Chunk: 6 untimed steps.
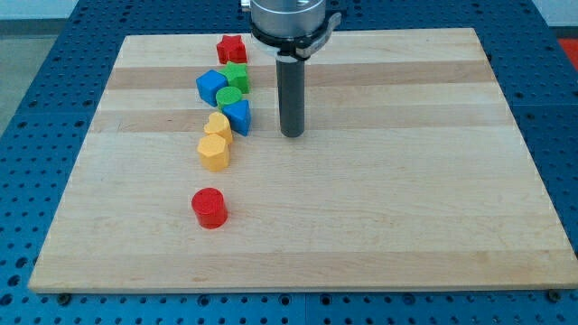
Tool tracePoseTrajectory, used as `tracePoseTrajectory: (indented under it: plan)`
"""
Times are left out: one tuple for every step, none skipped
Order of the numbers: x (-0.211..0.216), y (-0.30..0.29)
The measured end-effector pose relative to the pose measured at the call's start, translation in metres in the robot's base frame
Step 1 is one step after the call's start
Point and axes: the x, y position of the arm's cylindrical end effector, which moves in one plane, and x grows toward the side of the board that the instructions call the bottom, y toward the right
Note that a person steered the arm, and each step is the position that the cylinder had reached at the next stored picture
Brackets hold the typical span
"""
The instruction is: Point your arm at the red star
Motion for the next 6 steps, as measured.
tracePoseTrajectory:
  plan:
    - [0.0,-0.01]
    - [0.0,-0.023]
    - [0.009,-0.023]
    - [0.038,-0.02]
    - [-0.052,0.05]
    - [-0.17,0.071]
